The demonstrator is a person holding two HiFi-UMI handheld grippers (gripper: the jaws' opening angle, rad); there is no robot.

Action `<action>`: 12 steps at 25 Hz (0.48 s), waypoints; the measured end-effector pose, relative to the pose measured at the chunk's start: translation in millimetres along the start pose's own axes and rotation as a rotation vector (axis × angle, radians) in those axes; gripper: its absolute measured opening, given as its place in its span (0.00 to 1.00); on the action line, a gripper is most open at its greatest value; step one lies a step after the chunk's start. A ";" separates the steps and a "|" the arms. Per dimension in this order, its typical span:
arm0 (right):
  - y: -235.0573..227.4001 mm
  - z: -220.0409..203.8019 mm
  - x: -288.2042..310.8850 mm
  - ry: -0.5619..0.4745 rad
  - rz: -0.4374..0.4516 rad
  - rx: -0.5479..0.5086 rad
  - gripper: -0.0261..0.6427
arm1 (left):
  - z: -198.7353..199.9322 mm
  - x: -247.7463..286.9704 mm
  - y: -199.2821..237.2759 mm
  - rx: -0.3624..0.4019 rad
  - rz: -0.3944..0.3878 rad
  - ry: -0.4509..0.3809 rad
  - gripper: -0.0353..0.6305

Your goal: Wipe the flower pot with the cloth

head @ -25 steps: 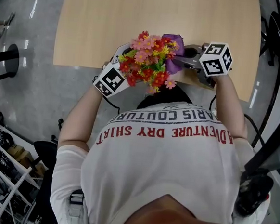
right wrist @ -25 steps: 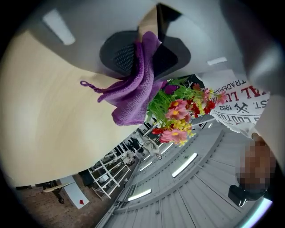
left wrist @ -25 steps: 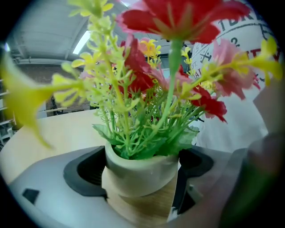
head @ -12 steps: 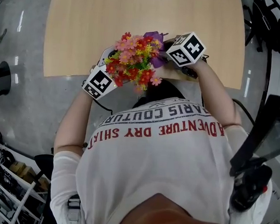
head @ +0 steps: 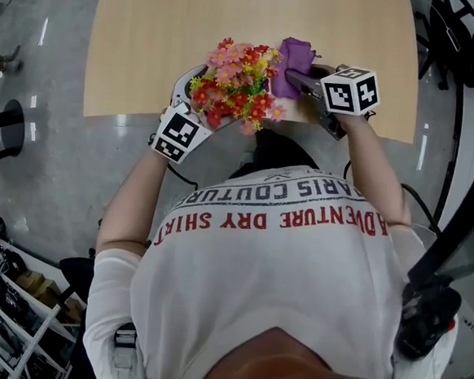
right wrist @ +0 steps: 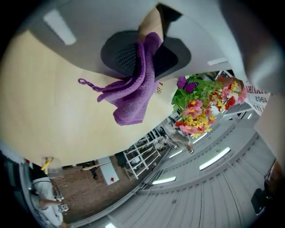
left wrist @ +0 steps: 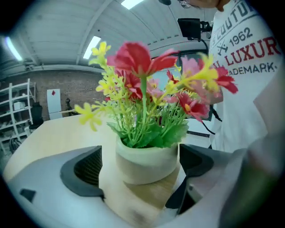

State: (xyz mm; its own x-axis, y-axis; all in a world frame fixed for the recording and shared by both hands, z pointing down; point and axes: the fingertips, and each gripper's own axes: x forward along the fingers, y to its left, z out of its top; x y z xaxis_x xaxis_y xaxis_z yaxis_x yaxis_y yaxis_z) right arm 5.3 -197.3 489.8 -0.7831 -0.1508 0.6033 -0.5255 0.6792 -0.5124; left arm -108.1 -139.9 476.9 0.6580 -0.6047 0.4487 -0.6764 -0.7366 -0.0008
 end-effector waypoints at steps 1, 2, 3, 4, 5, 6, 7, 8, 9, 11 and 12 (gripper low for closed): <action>0.5 -0.4 -6.6 -0.034 -0.013 0.024 0.12 | -1.4 -6.0 0.3 -0.023 0.040 -0.007 0.85; 1.6 -1.5 -12.5 -0.063 -0.023 0.045 0.12 | -2.1 -11.4 -0.1 -0.053 0.081 -0.019 0.85; 2.8 -3.0 -17.7 -0.086 -0.029 0.063 0.12 | -2.4 -15.2 -1.5 -0.087 0.119 -0.033 0.85; 4.0 -5.0 -22.1 -0.104 -0.033 0.076 0.12 | -2.7 -16.6 -3.9 -0.119 0.152 -0.044 0.85; 5.3 -7.4 -25.7 -0.115 -0.034 0.084 0.12 | -3.0 -15.7 -6.8 -0.151 0.178 -0.050 0.85; 7.2 -10.6 -28.5 -0.120 -0.033 0.086 0.12 | -3.2 -13.2 -10.4 -0.186 0.199 -0.053 0.85; 10.2 -14.6 -30.9 -0.123 -0.030 0.082 0.12 | -4.2 -9.8 -14.4 -0.226 0.217 -0.053 0.85; 14.0 -18.9 -33.2 -0.124 -0.026 0.074 0.12 | -6.5 -5.9 -18.7 -0.265 0.234 -0.050 0.85; 18.2 -22.8 -35.7 -0.127 -0.024 0.063 0.12 | -8.6 -2.0 -22.4 -0.298 0.253 -0.050 0.85; 26.2 -28.7 -40.4 -0.136 -0.025 0.048 0.12 | -7.7 3.9 -25.4 -0.332 0.308 -0.058 0.85; 29.7 -31.4 -42.0 -0.139 -0.025 0.047 0.12 | -5.5 5.9 -25.0 -0.335 0.342 -0.062 0.85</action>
State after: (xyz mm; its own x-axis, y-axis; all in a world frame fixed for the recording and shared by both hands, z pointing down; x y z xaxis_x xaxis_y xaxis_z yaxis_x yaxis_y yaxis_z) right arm 33.1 -148.2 468.5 -0.8063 -0.2678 0.5274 -0.5580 0.6400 -0.5282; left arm -89.1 -123.4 484.4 0.3912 -0.8197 0.4184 -0.9200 -0.3605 0.1538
